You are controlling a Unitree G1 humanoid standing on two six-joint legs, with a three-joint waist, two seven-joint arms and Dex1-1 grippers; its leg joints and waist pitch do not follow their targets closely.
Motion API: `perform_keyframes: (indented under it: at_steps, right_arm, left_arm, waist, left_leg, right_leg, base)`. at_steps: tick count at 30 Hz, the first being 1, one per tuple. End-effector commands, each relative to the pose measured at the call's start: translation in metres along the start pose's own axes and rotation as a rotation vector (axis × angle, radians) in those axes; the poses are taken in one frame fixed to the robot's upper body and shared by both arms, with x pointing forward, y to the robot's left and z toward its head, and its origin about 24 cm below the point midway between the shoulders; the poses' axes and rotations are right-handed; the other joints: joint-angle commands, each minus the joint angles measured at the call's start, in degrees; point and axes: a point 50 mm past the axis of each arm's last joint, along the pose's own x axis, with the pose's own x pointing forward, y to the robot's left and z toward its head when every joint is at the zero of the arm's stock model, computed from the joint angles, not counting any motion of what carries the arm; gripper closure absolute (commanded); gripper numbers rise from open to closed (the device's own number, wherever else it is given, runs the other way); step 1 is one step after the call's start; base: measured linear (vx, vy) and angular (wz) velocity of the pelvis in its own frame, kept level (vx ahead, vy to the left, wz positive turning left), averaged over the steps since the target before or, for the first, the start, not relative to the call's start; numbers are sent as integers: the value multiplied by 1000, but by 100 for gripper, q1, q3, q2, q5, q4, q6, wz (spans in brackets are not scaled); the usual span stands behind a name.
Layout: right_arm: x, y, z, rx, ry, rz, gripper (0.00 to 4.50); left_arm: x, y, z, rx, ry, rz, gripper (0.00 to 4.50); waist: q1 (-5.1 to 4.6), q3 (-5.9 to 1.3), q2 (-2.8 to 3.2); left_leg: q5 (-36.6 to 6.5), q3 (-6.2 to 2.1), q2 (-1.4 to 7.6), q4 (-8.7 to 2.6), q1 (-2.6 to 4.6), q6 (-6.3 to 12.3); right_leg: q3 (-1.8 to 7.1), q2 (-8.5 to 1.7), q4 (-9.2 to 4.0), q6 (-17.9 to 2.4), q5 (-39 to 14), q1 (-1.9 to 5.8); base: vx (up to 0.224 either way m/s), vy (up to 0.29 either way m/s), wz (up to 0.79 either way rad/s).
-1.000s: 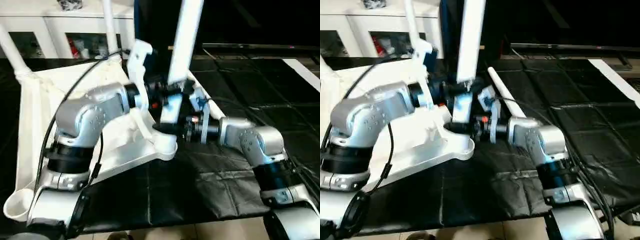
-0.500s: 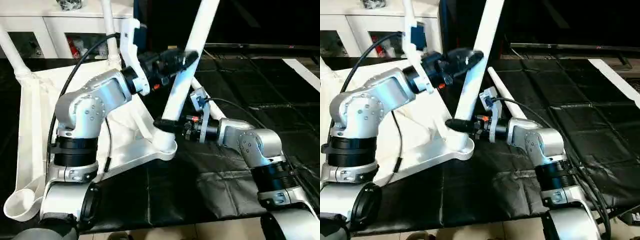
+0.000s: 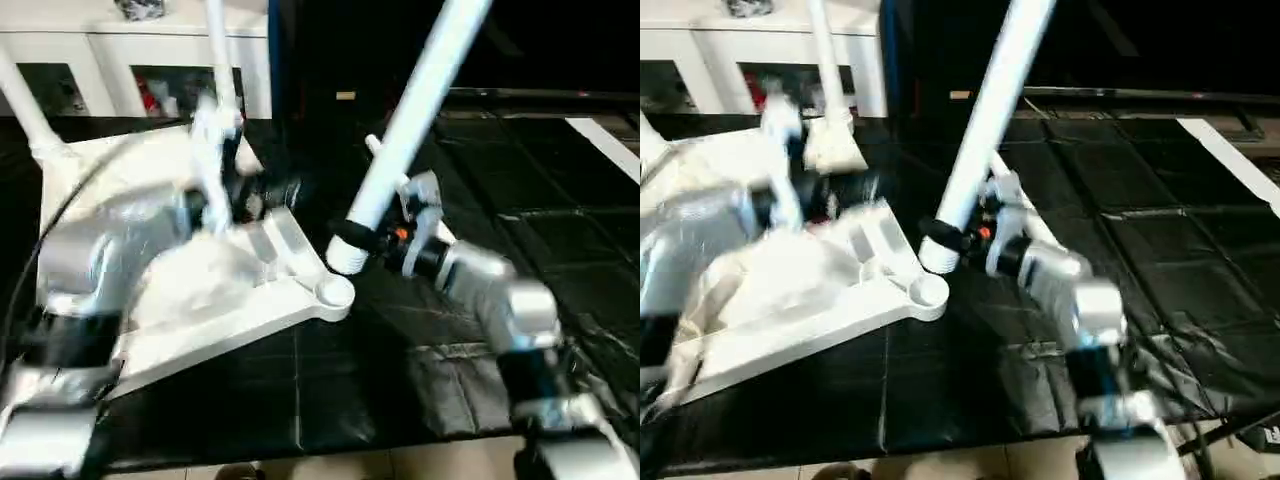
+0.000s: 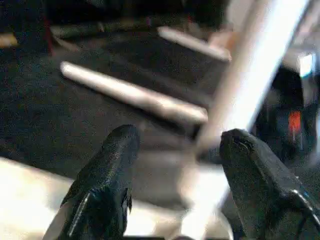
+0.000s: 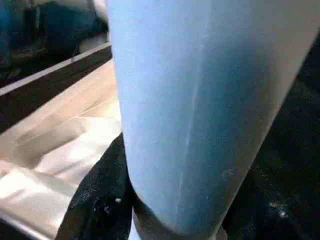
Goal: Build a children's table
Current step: Pick table leg, then insert table leg to table base
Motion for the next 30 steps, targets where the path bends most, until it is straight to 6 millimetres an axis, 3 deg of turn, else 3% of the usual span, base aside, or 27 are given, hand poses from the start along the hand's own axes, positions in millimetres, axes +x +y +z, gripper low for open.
perform_keyframes:
  at_steps: [1, 9, 30]
  right_arm:
    - [-5, -2, 3, -55, -18, -25, 259]
    - [-12, 1, -14, -52, 0, -31, 259]
    - [-12, 6, -18, -77, 2, -30, 259]
  left_arm:
    - [0, -8, -8, 40, 58, -50, 156]
    - [-10, -19, -56, 122, 344, -109, 156]
    - [-12, -16, -89, 173, 574, -31, 330]
  waist:
    - [-28, -455, 67]
    - [-61, -419, 63]
    - [-132, -421, 68]
  left_leg:
    - [-1059, -22, 107, -393, 82, -281]
    - [-1386, -34, 107, -421, 112, -262]
    - [-1340, -41, 95, -410, 104, -224]
  right_leg:
    - [287, -408, -422, -778, -1373, 315]
    - [299, -409, -488, -620, -2016, 277]
    - [295, -398, -488, -664, -1986, 284]
  base:
    - [0, 0, 0]
    - [0, 0, 0]
    - [0, 0, 0]
